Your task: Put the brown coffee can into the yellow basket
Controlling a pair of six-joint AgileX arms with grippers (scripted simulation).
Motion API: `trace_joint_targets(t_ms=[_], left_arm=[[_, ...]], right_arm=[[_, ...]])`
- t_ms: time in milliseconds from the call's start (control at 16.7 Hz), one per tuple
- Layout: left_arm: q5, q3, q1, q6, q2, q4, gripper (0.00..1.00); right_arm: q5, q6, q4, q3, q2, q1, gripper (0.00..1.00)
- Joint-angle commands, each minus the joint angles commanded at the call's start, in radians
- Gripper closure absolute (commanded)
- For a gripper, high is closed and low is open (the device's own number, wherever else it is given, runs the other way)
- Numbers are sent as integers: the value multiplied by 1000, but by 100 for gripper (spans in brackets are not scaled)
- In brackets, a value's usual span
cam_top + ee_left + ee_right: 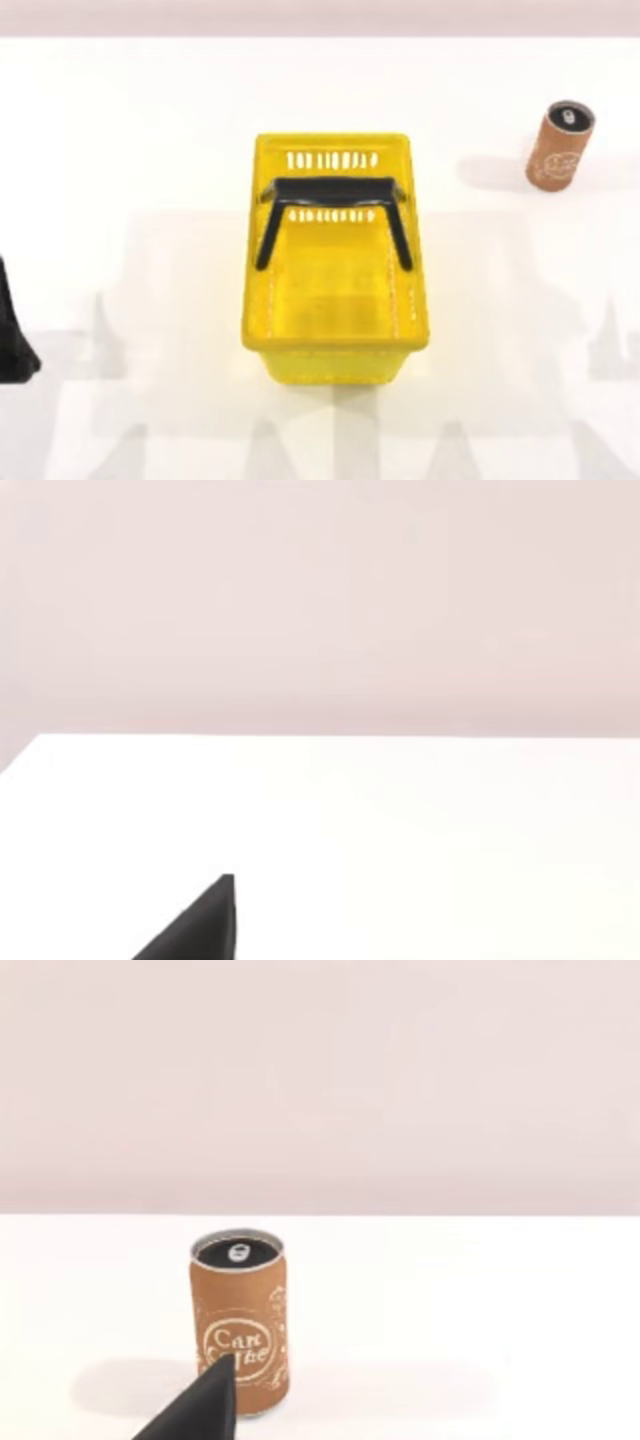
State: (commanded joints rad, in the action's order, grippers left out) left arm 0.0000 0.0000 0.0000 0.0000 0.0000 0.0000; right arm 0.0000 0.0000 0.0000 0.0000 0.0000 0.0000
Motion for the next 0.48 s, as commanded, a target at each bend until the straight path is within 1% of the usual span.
trace_joint_targets(t_ms=[240,480], left_arm=[[0,0,0,0,0,0,0],[0,0,0,0,0,0,0]], right_arm=[[1,-5,-26,16,23,0,0],[10,-36,-179,128,182,-6,0]])
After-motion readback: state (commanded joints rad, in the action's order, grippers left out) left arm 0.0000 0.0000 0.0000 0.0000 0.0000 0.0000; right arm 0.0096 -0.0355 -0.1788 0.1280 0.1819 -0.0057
